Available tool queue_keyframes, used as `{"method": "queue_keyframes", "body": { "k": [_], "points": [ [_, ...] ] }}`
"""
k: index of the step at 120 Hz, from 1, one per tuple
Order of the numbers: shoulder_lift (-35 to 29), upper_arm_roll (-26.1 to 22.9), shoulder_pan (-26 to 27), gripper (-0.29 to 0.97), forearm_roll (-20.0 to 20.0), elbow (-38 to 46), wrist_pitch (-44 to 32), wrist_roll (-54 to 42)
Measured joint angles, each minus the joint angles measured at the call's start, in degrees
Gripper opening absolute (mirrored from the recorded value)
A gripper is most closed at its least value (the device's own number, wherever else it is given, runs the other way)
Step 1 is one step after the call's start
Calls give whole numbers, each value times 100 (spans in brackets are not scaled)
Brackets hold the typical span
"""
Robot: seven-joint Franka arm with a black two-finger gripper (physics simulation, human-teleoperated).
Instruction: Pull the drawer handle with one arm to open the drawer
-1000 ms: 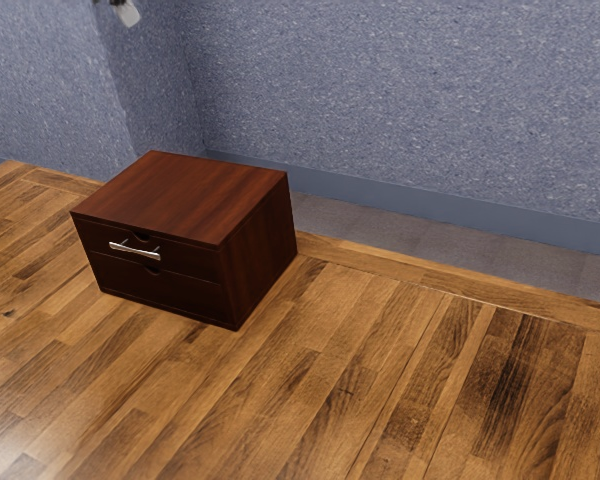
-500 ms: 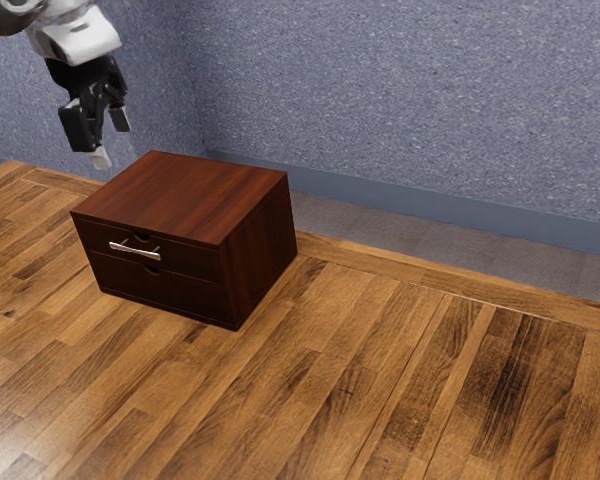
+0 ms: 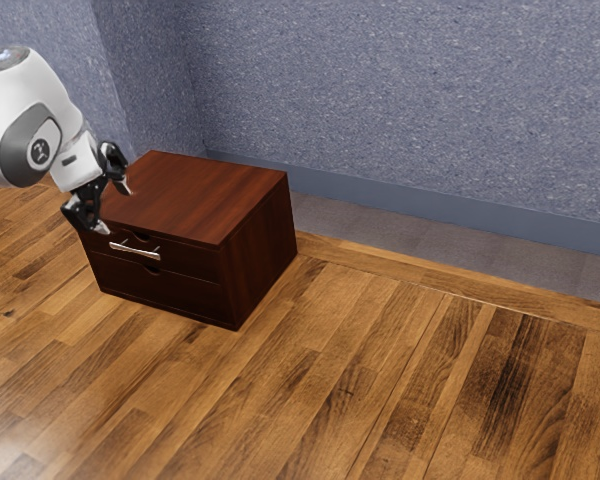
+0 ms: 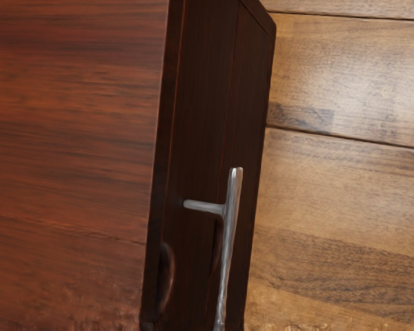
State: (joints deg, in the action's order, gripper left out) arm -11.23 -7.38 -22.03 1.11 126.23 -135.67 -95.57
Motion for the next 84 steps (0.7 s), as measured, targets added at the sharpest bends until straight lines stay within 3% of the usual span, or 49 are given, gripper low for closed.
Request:
{"method": "queue_keyframes", "body": {
  "k": [30,84],
  "points": [
    [81,140,-2,37,-144,231,-630,-455],
    [358,287,7,27,-54,544,-841,-923]
  ]
}}
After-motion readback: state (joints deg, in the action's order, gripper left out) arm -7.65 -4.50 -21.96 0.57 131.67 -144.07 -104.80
